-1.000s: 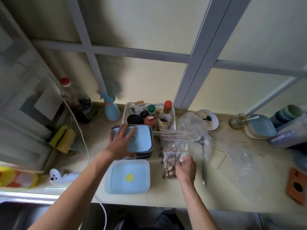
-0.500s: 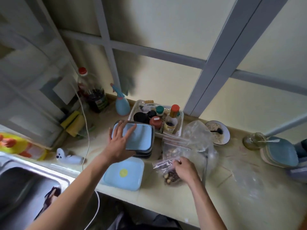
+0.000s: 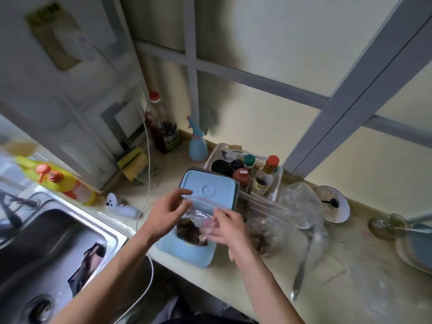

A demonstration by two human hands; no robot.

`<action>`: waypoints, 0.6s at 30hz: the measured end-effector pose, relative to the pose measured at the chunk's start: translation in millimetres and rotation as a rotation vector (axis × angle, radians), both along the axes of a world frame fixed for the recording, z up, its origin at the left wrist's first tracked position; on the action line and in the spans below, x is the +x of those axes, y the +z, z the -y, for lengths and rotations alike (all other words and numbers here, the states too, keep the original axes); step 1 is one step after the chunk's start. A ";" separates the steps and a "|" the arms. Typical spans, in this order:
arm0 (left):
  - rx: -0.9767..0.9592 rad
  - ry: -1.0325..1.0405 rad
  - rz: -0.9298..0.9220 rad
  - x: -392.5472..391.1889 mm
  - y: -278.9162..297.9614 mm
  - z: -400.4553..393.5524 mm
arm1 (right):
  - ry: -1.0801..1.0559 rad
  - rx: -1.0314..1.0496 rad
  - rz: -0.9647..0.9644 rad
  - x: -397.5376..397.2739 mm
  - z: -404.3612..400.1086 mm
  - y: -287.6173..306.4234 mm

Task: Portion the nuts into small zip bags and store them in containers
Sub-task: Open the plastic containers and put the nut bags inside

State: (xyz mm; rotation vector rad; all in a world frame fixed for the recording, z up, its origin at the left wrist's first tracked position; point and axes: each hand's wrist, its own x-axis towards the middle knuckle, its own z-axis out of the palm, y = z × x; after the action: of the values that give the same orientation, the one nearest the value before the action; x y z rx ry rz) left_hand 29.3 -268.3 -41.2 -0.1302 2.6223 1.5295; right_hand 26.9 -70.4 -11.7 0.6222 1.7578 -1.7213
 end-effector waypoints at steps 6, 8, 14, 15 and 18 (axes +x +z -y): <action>-0.333 -0.061 0.007 10.6 -30.8 16.4 | 0.044 0.140 0.031 17.3 30.3 -58.5; -0.409 -0.032 0.005 11.8 -32.5 15.0 | 0.118 0.396 -0.140 9.9 29.1 -64.7; -0.520 0.066 0.037 10.9 -45.5 4.8 | 0.086 0.888 -0.598 -9.9 19.8 -38.2; -0.553 0.080 0.056 11.8 -49.1 3.7 | 0.060 0.899 -0.709 -13.1 19.0 -37.6; -0.649 0.104 -0.007 21.6 -57.8 -1.8 | 0.175 0.950 -0.945 -22.7 21.4 -49.8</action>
State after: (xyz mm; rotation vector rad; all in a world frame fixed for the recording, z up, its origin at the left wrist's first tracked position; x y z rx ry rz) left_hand 50.9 -266.6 -99.0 -0.3105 3.0475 0.6384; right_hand 4.3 -91.8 -61.5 -0.0796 3.2073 -0.9888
